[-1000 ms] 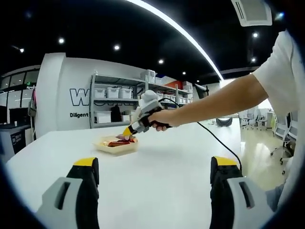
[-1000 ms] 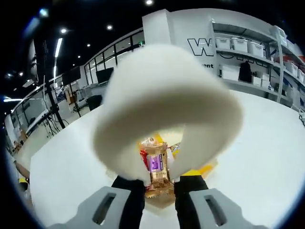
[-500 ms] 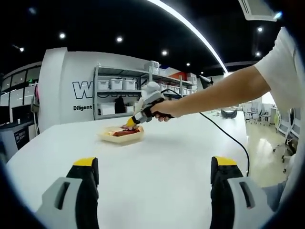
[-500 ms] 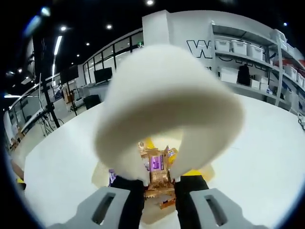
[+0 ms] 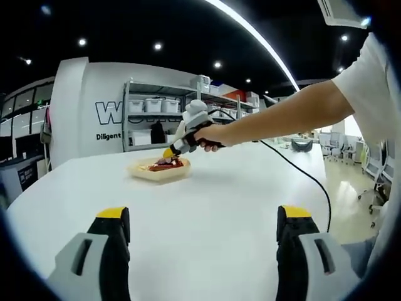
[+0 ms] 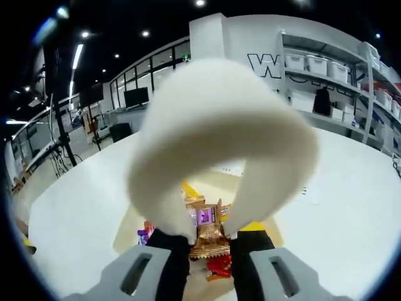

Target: Place the target food into the container with the food tongs after gripping and lifting it, then release it inside without dropping or visibly crushing the food.

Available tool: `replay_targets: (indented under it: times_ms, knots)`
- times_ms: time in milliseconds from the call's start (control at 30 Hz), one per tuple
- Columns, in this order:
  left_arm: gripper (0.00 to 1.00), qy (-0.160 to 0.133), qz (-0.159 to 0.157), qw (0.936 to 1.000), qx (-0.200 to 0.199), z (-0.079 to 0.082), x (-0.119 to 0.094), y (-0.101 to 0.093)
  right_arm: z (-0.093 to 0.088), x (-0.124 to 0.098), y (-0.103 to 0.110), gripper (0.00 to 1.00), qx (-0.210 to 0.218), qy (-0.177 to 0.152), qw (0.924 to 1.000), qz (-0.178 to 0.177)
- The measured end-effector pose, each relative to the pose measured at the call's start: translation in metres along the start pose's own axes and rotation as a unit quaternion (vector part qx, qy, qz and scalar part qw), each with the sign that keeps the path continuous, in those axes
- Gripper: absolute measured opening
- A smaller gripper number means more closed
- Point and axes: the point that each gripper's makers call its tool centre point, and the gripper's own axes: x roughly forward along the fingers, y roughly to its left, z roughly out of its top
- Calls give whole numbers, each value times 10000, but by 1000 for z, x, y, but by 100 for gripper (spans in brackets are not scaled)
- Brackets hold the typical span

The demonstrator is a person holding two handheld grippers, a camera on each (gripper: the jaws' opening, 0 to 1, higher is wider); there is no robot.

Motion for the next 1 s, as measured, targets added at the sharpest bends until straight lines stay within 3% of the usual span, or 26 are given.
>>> replay_targets:
  times_ms: [233, 300, 433, 667, 867, 1000]
  knots:
    - [95, -107, 39, 9997, -238, 0, -3, 4, 3, 6, -4, 18, 56, -39, 10000, -1]
    - [95, -318, 88, 9985, -442, 6, -5, 8, 3, 6, -3, 19, 74, -60, 10000, -4]
    - [95, -322, 107, 9980, -542, 5, -5, 10, 3, 7, -3, 20, 73, -76, 9999, -31]
    - [95, -203, 62, 9991, -362, 0, -3, 5, 2, 4, -4, 21, 74, -64, 9999, -72]
    - [94, -341, 98, 9979, -546, 4, -6, 12, 9, -1, -12, 21, 67, -112, 9998, -155]
    - [95, -267, 128, 9976, -623, 2, -4, 13, 9, -9, -13, 21, 122, -129, 9996, -220]
